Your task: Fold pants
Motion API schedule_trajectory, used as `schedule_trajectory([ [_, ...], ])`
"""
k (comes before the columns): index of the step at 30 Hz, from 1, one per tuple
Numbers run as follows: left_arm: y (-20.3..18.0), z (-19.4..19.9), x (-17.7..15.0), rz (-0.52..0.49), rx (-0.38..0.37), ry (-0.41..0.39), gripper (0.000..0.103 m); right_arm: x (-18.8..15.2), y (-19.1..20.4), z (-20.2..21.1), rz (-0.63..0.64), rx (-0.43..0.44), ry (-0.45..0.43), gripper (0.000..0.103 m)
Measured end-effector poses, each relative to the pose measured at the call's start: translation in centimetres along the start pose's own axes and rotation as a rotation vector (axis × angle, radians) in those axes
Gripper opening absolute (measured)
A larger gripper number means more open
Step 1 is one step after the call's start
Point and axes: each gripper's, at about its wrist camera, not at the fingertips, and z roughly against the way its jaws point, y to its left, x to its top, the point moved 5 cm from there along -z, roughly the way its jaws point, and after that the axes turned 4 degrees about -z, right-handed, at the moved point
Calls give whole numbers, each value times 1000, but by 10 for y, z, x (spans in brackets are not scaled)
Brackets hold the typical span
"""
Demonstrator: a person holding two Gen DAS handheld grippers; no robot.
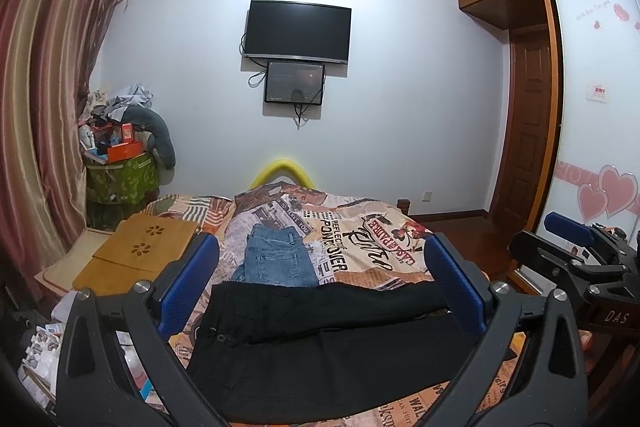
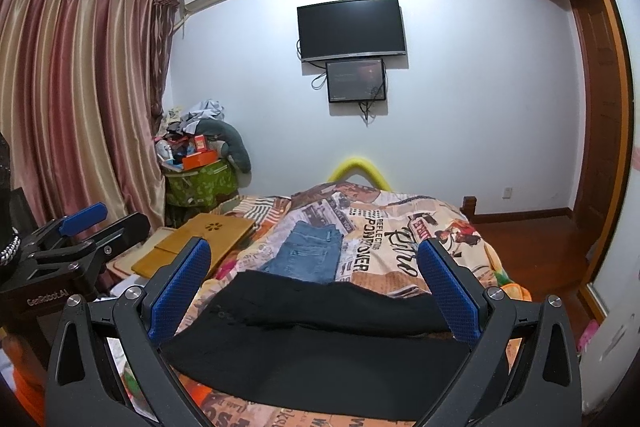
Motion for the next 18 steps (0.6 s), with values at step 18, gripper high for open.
schedule_trajectory([
  [18, -9, 2, 4, -18, -12, -2, 103, 1, -4, 3, -11, -11, -2, 103],
])
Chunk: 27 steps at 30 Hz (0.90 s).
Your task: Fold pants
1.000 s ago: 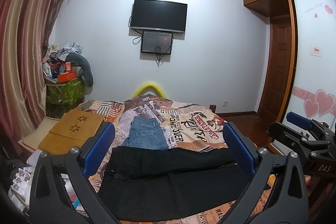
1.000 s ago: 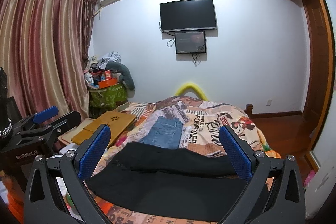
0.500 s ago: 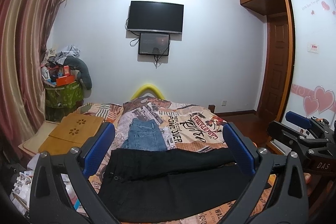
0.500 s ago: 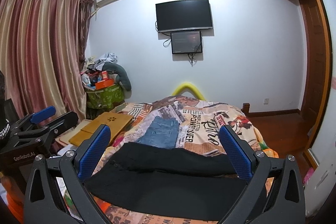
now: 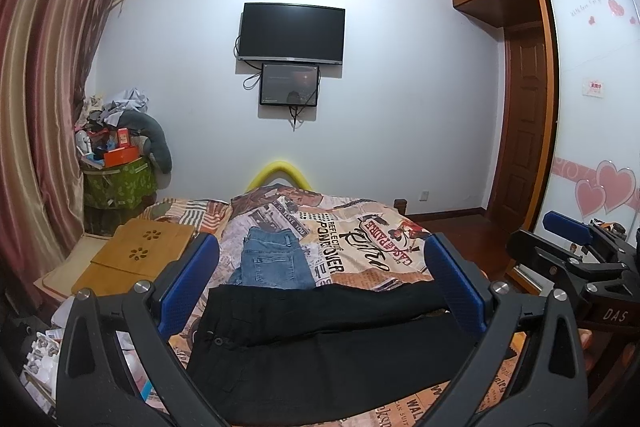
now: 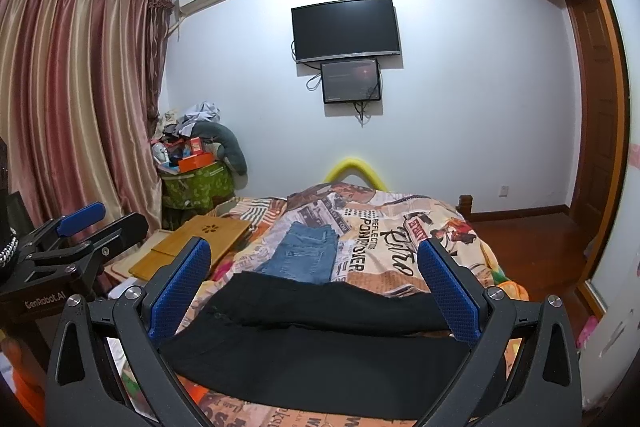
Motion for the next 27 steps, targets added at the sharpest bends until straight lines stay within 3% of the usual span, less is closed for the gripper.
schedule_trajectory([
  [27, 7, -13, -2, 2, 18, 23, 103, -2, -9, -10, -21, -6, 17, 103],
])
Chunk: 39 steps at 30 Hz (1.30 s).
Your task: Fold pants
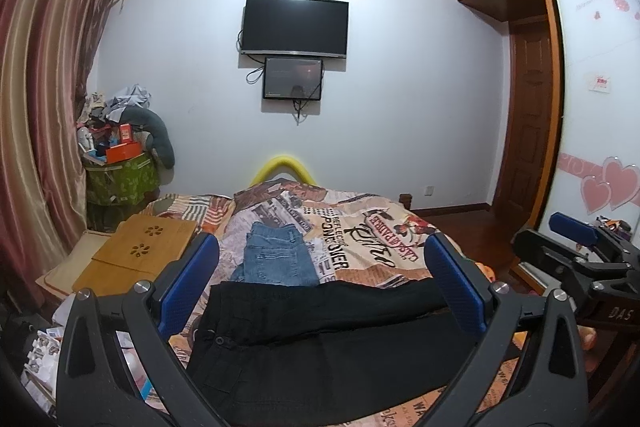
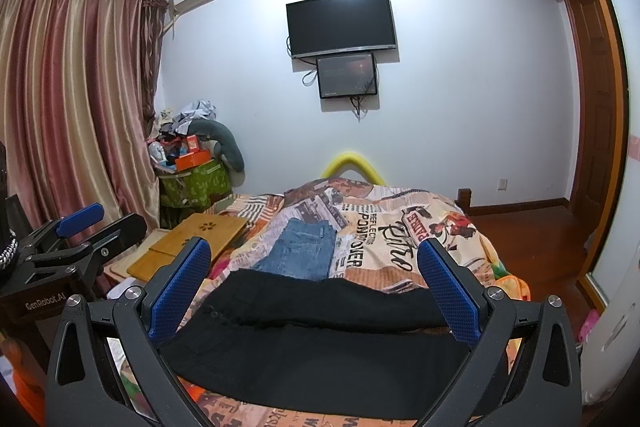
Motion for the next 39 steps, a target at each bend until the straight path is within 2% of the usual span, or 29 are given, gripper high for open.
schedule_trajectory([
  [6, 16, -30, -4, 54, 28, 32, 103, -5, -6, -18, -6, -21, 19, 103],
  [14, 58, -98, -23, 125, 91, 131, 103, -19, -34, -68, -38, -68, 101, 103],
  [21, 99, -178, -59, 134, 186, 250, 103, -34, -59, -117, -23, -124, 179, 103],
  [29, 137, -255, -107, 76, 270, 350, 103, -43, -68, -168, 109, -137, 220, 103],
  [32, 147, -283, -124, 35, 260, 404, 103, -48, -70, -187, 170, -142, 233, 103],
  [35, 156, -308, -139, -19, 270, 421, 103, -58, -74, -212, 178, -98, 293, 103],
  [39, 169, -339, -162, -20, 204, 499, 103, -76, -86, -253, 143, -48, 423, 103],
])
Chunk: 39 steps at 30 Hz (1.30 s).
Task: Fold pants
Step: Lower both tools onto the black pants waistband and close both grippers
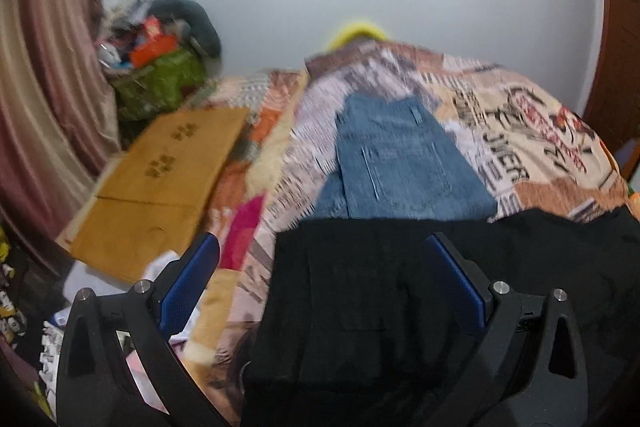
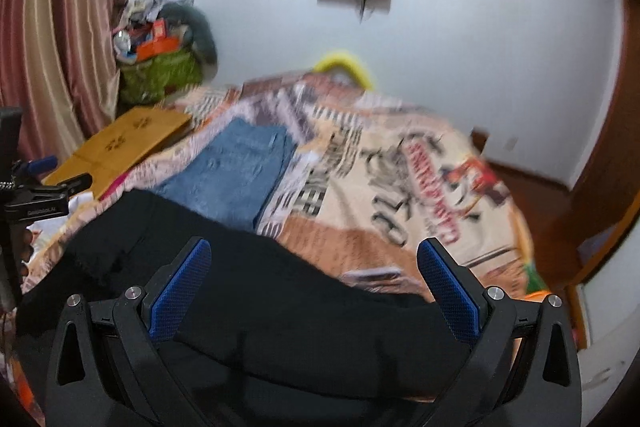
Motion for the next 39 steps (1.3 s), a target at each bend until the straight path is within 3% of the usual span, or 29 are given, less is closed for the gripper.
schedule_trajectory([
  [5, 11, -47, -8, 15, -41, 111, 103, -3, -8, -46, 8, 57, 105, 102],
  [7, 17, -64, -10, 26, -60, 153, 90, -3, -7, -59, 20, 74, 140, 101],
  [9, 22, -82, -13, 45, -81, 203, 84, -3, -7, -74, 35, 104, 177, 100],
  [17, 31, -121, -17, 84, -130, 290, 79, -9, 4, -116, 96, 210, 309, 88],
  [20, 32, -132, -18, 133, -201, 322, 74, -13, 10, -125, 118, 238, 343, 80],
  [23, 30, -141, -19, 171, -264, 356, 62, -16, 15, -134, 141, 266, 369, 79],
  [25, 28, -148, -22, 192, -297, 386, 46, -20, 18, -140, 169, 287, 391, 77],
  [26, 26, -151, -25, 193, -309, 405, 43, -20, 19, -144, 177, 291, 396, 76],
  [29, 24, -150, -25, 178, -299, 398, 35, -29, 25, -153, 202, 324, 441, 62],
  [32, 22, -141, -21, 141, -279, 370, 22, -32, 29, -155, 208, 348, 429, 49],
  [36, 21, -129, -12, 95, -262, 334, 13, -26, 34, -148, 217, 321, 356, 9],
  [39, 20, -116, -1, 73, -251, 289, 12, -20, 38, -144, 256, 267, 294, 7],
])
